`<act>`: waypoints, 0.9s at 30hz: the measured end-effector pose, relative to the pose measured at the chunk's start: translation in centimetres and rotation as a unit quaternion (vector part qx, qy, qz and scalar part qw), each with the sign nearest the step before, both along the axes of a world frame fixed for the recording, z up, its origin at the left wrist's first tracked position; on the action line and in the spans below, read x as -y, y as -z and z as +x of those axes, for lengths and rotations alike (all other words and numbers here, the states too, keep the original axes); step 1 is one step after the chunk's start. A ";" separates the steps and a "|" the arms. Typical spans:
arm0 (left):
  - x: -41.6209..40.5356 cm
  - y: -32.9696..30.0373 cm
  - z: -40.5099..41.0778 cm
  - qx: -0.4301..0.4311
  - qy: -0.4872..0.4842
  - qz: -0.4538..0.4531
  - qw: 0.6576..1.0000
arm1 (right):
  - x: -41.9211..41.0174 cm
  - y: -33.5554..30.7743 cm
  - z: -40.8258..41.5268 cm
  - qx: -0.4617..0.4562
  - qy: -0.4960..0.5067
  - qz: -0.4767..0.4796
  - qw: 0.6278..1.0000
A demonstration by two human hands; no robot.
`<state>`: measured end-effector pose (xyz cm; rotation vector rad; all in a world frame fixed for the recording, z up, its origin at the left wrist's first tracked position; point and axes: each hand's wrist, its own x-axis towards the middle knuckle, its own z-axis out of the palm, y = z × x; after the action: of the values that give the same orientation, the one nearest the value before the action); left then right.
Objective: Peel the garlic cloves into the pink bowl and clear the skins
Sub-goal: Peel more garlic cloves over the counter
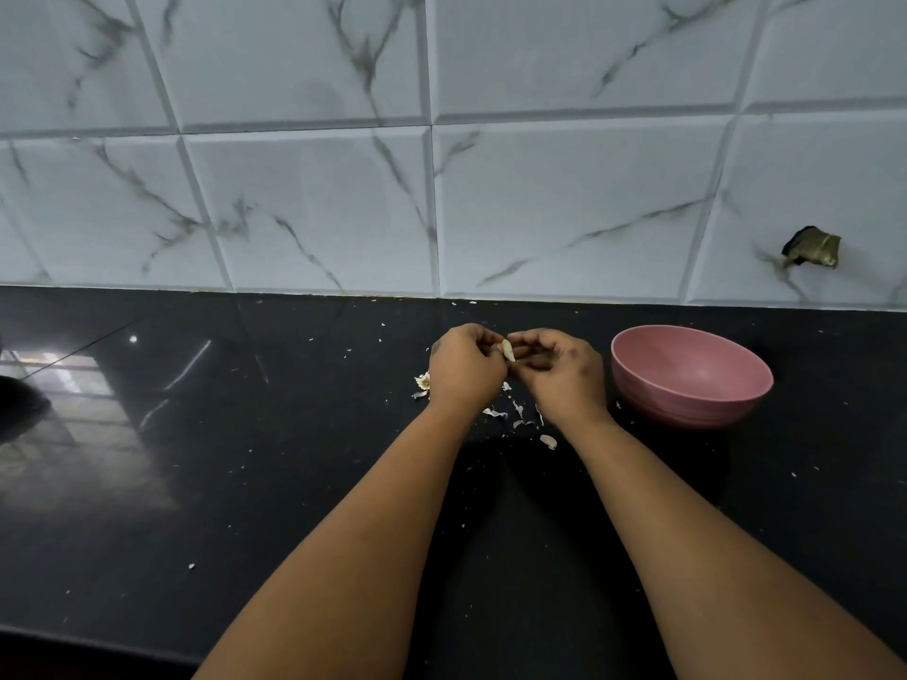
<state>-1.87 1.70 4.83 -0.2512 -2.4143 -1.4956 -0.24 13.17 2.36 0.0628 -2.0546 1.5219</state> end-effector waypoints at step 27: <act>0.3 0.4 -0.6 -0.009 0.041 0.105 0.994 | 0.0 0.0 -0.1 0.034 -0.039 -0.233 0.971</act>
<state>-2.46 1.43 4.42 -0.3192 -2.2354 -1.7598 -0.32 13.18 2.41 -0.0917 -1.7094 2.0410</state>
